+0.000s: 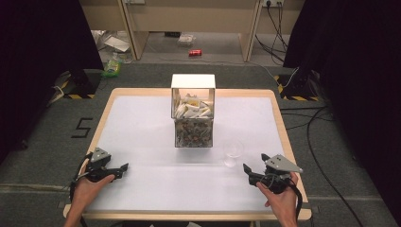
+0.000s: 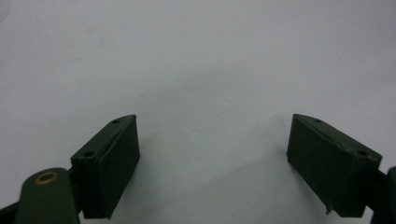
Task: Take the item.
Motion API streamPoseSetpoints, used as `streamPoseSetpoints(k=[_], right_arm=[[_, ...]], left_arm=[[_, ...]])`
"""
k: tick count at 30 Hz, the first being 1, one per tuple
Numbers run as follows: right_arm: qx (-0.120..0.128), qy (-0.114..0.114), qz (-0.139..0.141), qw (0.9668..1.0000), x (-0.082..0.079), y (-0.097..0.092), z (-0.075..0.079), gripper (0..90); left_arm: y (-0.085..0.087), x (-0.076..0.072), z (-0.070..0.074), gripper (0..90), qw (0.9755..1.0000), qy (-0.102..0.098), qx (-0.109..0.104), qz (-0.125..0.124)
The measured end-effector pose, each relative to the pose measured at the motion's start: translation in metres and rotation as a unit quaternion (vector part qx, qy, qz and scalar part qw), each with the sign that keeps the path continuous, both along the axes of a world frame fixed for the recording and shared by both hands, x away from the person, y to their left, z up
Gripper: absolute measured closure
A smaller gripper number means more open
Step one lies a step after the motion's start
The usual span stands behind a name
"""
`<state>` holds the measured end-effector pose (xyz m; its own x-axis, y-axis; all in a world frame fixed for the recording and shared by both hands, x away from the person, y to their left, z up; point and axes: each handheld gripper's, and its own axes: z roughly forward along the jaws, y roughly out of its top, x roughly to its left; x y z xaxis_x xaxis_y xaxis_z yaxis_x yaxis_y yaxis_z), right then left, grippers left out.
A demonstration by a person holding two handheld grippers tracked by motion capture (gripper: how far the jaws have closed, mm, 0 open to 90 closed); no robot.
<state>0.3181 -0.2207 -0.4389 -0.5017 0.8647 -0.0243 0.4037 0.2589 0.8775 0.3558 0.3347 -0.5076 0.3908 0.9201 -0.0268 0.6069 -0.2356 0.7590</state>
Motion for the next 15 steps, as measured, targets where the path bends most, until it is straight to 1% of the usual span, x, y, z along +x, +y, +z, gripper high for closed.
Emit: streamPoseSetpoints(k=[3,4,6,7,8,11,13,14,15], right_arm=[[-0.002,-0.006,0.016,0.9999,0.000,0.003,0.007,29.8],[-0.003,-0.011,0.023,0.9997,0.001,0.006,0.012,31.2],[-0.003,-0.013,0.027,0.9996,0.001,0.008,0.015,31.8],[-0.003,-0.019,0.034,0.9992,0.003,0.012,0.021,34.7],[-0.003,-0.019,0.034,0.9992,0.003,0.012,0.021,34.7],[-0.007,-0.031,0.045,0.9985,0.004,0.017,0.030,36.5],[-0.006,-0.033,0.047,0.9984,0.004,0.018,0.033,37.0],[-0.006,-0.038,0.050,0.9980,0.006,0.020,0.038,38.2],[-0.006,-0.038,0.050,0.9980,0.006,0.020,0.038,38.2]], left_arm=[[0.000,0.000,0.000,16.1,1.0000,0.000,0.000,0.000],[0.000,0.000,0.000,16.1,1.0000,0.000,0.000,0.000],[0.000,0.000,0.000,16.1,1.0000,0.000,0.000,0.000],[0.000,0.000,0.000,16.1,1.0000,0.000,0.000,0.000],[0.000,0.000,0.000,16.1,1.0000,0.000,0.000,0.000],[0.000,0.000,0.000,16.1,1.0000,0.000,0.000,0.000],[0.000,0.000,0.000,16.1,1.0000,0.000,0.000,0.000],[0.000,0.000,0.000,16.1,1.0000,0.000,0.000,0.000],[0.000,0.000,0.000,16.1,1.0000,0.000,0.000,0.000]])
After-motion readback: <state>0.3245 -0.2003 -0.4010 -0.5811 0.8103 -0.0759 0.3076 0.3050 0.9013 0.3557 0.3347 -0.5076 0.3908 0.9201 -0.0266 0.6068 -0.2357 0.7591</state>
